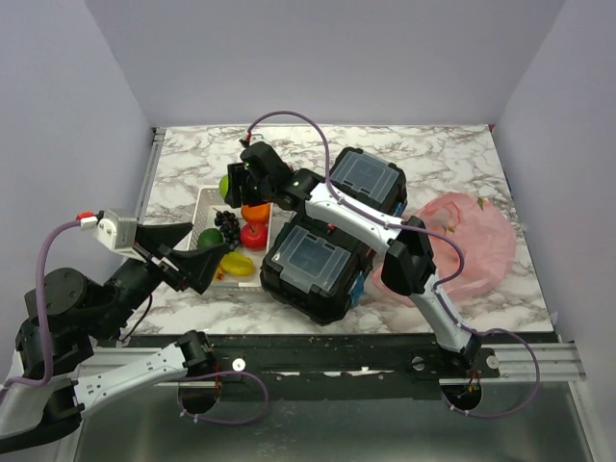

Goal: Take the fake fruits out of the plastic bag
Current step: Place the fake fruit in the bin.

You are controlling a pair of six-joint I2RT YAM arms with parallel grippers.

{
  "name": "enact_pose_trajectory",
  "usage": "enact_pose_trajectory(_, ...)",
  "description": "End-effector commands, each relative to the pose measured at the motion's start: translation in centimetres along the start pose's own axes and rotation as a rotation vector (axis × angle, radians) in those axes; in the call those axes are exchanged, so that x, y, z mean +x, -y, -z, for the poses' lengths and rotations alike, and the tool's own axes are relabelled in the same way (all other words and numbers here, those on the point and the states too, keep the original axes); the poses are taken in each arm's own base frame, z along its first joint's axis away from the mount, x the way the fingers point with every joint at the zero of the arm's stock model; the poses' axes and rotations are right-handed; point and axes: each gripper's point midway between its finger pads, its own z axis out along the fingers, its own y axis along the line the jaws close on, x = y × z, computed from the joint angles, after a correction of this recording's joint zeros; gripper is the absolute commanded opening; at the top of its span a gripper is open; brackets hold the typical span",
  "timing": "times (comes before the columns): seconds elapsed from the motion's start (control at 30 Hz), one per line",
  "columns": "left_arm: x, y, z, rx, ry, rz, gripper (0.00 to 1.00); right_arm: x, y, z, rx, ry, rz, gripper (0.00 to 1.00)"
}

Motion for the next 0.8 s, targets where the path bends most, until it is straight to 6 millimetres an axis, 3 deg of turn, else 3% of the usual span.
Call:
enact_pose_trajectory(0.0,0.7,-0.5,-0.3,-0.030,-0.020,-0.009,0.97,-1.3,-0.2,0.3,0.009,0.036,0.028,0.64)
enact_pose_trajectory(0.27,1.0,0.2,-1.2,-0.016,-0.038,-0.013,0.97,-1.8,-0.4,1.4,0.002,0.034,0.048,0.76)
enact_pose_trajectory(0.47,0.9,0.6,-1.8,-0.007,-0.040,-0.013,0.98,-2.5,-0.6,3.2,0.000,0.037,0.053,0.76)
enact_pose_trajectory(0.6,0.9,0.7,-2.1,-0.011,-0.047,-0.024,0.97,-3.6,-0.5,6.2,0.009,0.063,0.049,0.77)
enact_pose_trajectory(0.77,1.0,0.7,-2.7,-0.023,-0.048,-0.036,0.97,-4.8,0.8,12.0,0.051,0.130,0.038,0.82)
